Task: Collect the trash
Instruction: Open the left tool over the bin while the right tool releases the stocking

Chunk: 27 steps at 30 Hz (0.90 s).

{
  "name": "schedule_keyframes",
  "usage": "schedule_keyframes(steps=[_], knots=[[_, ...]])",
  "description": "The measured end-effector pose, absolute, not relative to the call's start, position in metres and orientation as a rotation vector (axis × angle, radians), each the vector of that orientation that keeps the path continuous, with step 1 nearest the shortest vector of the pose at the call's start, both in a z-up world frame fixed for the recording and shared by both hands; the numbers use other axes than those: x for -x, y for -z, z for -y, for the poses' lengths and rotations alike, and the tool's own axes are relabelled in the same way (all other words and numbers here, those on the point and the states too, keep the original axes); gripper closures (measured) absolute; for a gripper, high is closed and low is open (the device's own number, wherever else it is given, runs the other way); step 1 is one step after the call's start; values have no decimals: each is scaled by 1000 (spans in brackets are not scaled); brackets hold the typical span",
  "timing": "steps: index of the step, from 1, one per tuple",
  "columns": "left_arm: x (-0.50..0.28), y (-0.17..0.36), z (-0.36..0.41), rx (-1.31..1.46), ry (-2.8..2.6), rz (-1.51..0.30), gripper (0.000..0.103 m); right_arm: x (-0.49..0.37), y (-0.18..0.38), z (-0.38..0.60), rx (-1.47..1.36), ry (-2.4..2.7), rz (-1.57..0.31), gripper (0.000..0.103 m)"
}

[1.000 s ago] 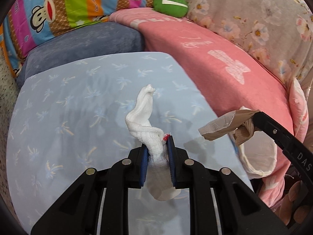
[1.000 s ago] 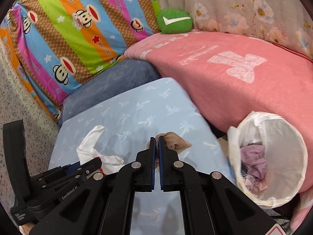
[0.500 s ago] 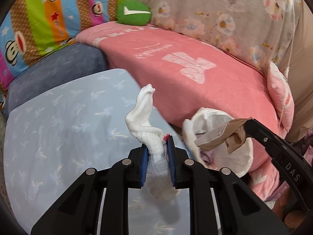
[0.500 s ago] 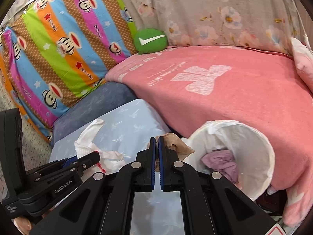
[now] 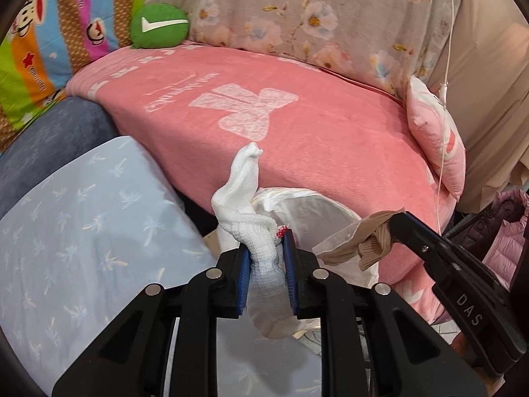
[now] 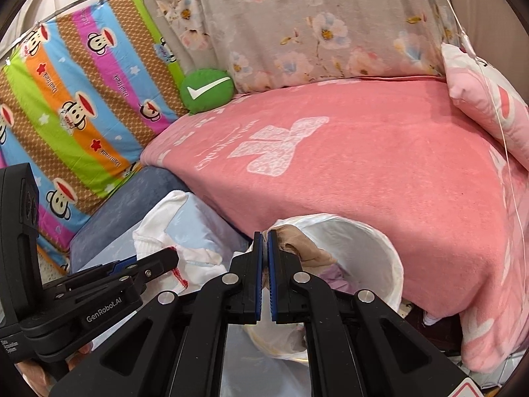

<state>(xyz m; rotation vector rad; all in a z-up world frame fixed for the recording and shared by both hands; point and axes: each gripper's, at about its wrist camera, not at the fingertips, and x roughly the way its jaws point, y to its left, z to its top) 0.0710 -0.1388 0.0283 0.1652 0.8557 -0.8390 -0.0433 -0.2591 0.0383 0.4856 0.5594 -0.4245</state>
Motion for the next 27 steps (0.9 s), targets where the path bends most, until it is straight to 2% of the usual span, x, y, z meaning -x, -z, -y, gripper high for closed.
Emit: schedule_keyframes(steps=[5,8,10,21,24,26,27], knots=[[-71,-23,154,-177,862,-868,79,41,-31,268,-494,433,-572,100],[-72,-19,158,-178,853,-878,67,39,-28,271,-494,434,-578,100],[-72,-17,160,-180,839,-871,54,37,-26,272,-493,436,-582,100],[-79,-15,155,-171,804,-851,39,26,-26,266,-459,420,-598,96],[-81,-15,152,-171,801,-848,38,27,-27,263,-453,419,-607,88],[-80,-15,149,-173,790,-841,36,27,-27,261,-449,421,-620,79],[-80,-15,148,-175,786,-837,35,28,-27,260,-446,420,-625,78]])
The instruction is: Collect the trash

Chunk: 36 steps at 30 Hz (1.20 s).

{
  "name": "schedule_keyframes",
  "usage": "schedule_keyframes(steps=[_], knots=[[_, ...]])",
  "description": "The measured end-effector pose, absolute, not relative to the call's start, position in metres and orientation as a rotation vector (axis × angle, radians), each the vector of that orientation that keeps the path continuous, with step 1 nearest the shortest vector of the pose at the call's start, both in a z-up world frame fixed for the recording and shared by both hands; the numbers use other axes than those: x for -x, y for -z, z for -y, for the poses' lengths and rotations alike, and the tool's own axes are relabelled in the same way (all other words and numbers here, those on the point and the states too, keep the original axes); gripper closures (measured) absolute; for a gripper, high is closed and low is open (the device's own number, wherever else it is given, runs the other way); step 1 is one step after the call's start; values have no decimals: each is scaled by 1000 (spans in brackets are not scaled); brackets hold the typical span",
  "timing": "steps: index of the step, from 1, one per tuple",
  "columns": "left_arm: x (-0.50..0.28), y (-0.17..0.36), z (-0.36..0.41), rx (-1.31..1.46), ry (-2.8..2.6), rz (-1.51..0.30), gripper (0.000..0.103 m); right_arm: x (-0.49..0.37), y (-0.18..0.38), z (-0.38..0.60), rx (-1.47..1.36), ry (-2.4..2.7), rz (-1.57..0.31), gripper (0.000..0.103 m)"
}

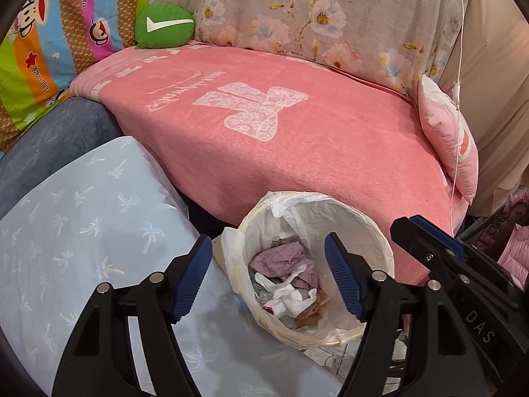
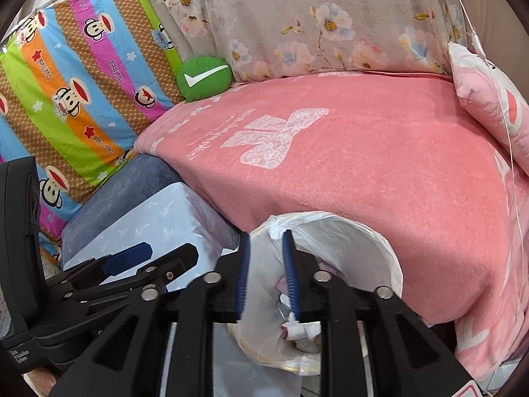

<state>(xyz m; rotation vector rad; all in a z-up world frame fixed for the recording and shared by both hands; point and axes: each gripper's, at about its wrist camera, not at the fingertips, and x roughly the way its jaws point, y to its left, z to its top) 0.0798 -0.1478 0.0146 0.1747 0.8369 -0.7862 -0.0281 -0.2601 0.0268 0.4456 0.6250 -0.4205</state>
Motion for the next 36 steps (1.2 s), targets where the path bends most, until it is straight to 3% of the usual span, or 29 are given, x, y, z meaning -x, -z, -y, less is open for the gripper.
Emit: schedule_keyframes(steps=[5,12,14,16,18,23,36], knots=[[-78,-12,141,-192,759,-831,35,30,-29,254,-403,423,-652,71],[-72,-8,126,-221,705,-814,34,38,-29,240,-347,425,-686,70],[-70,-7,122,-229,685,-813,34,41,-28,236,-332,428,-696,62],[-67,-6,116,-240,661,-804,23,43,-27,232,-320,437,-700,58],[-64,-7,111,-250,634,-785,22,45,-26,229,-311,434,-712,57],[-60,-3,100,-262,600,-783,19,51,-24,222,-287,451,-723,40],[-42,-1,80,-272,561,-776,10,69,-16,204,-242,478,-725,17]])
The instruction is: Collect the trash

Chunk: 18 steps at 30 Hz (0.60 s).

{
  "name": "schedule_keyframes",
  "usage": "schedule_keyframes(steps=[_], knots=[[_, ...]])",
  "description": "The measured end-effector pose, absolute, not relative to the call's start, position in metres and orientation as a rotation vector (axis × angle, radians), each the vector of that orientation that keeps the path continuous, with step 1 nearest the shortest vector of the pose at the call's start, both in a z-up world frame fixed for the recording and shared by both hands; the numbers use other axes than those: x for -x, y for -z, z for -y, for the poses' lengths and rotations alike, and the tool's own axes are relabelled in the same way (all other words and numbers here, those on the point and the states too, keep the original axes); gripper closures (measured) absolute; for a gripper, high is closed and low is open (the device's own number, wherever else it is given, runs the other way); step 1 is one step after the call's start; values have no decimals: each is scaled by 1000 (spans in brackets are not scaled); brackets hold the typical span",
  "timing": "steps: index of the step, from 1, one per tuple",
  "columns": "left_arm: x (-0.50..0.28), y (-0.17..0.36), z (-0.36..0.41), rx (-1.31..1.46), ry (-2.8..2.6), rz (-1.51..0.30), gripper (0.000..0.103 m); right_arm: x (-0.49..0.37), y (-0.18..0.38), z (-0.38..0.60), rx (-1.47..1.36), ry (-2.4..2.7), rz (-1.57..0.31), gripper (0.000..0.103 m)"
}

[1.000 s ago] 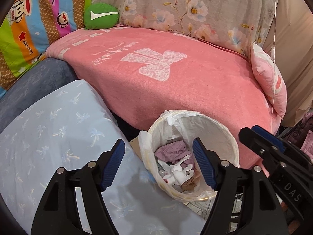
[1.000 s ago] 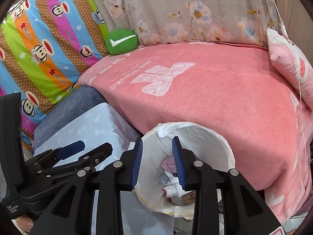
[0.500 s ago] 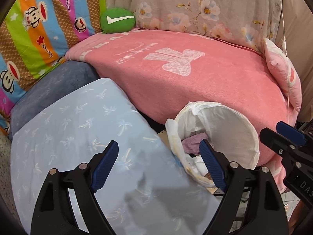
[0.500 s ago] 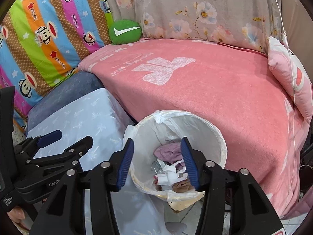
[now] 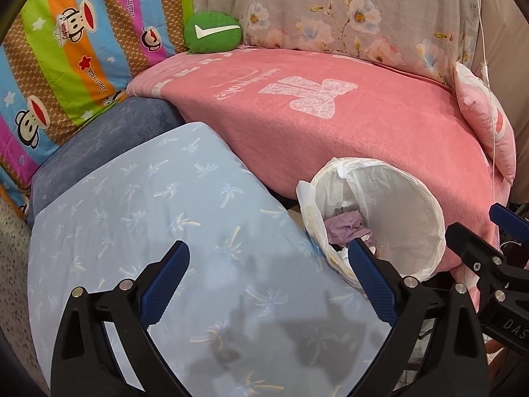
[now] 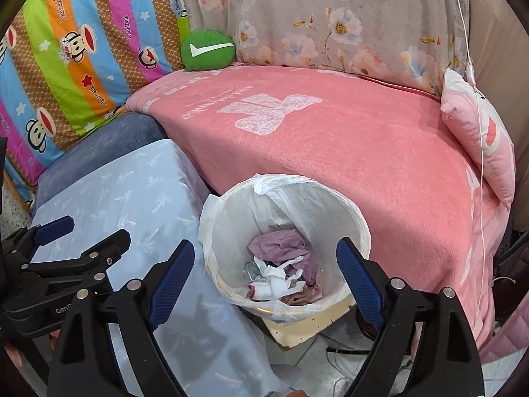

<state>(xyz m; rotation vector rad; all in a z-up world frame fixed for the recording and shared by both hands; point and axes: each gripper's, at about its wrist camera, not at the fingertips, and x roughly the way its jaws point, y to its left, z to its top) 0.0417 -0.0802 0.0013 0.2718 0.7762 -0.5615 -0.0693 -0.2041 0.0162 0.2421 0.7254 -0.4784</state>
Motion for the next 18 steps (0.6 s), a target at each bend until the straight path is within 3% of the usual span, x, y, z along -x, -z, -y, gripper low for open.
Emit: schedule_keyframes(steps=[3,4,18], knots=[[-41,1,79,-274,555,-786,8,72,-16,199,-211,490,-719,15],[-41,1,78,-273,551,-789,8,72,-16,199,-206,494,-720,6],[-37,5,72,-263,541,-803,8,74,-9,196,-206,507,-739,6]])
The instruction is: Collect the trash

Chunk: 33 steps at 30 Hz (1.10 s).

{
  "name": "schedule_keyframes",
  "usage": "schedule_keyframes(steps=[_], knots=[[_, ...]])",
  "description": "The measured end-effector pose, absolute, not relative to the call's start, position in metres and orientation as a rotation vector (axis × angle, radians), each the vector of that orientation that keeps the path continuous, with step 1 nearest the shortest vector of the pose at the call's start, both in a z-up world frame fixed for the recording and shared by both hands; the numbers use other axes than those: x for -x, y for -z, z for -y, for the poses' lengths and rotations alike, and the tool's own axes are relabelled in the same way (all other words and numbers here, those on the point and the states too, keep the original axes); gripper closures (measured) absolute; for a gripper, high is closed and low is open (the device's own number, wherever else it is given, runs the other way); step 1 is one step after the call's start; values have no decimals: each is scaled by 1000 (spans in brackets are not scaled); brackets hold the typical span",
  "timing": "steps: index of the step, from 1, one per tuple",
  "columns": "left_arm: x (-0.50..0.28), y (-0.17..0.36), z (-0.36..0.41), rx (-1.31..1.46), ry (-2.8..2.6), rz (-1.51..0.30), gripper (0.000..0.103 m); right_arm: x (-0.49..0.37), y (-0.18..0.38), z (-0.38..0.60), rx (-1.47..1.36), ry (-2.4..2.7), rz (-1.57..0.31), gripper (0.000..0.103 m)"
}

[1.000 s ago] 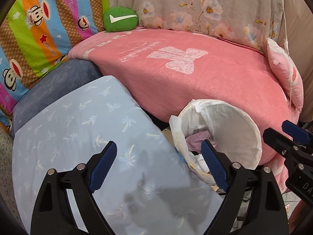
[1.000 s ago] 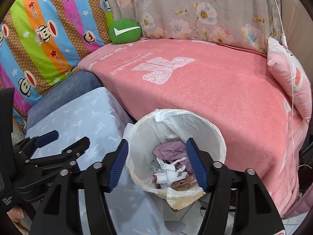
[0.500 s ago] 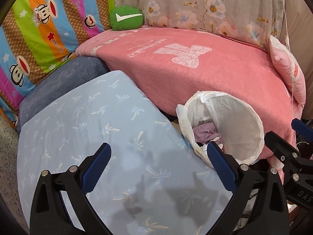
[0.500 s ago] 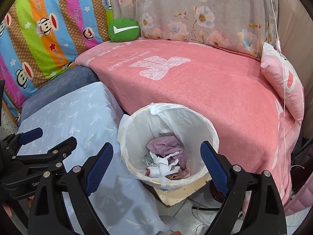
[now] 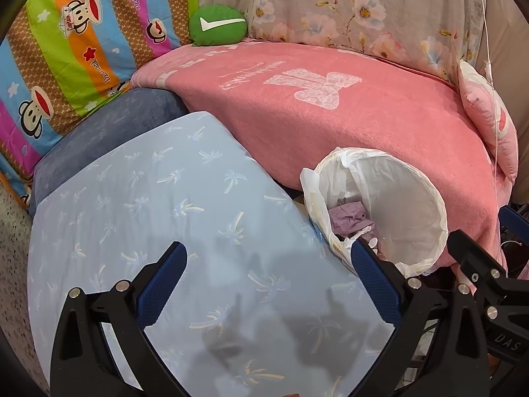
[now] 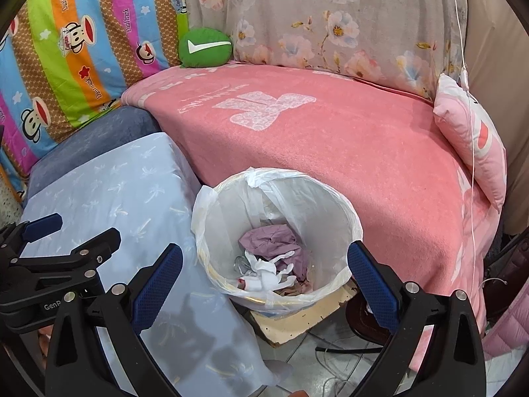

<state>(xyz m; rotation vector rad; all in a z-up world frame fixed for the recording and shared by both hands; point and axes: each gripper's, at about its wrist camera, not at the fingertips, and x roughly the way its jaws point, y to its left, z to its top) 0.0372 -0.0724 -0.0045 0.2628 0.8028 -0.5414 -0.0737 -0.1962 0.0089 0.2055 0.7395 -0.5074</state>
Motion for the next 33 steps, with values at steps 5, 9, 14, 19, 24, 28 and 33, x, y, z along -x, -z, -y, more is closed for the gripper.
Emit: schedule_keyframes(steps=[5,9,14,19,24,28,33], knots=[[-35,6,73,-263,533,-811,8,72,-7,196,-204,506,-753,6],[-33,8,76,-268,527,-815,8,74,-6,198,-208,514,-756,6],[-31,10,80,-284,522,-810,8,77,-4,201,-210,523,-763,6],[-27,12,84,-302,513,-802,8,81,-2,202,-205,538,-766,6],[-26,14,87,-308,503,-809,8,83,0,204,-212,543,-771,6],[-24,13,89,-313,498,-804,8,84,3,205,-220,544,-781,6],[-23,13,89,-315,495,-803,8,86,4,206,-224,544,-784,6]])
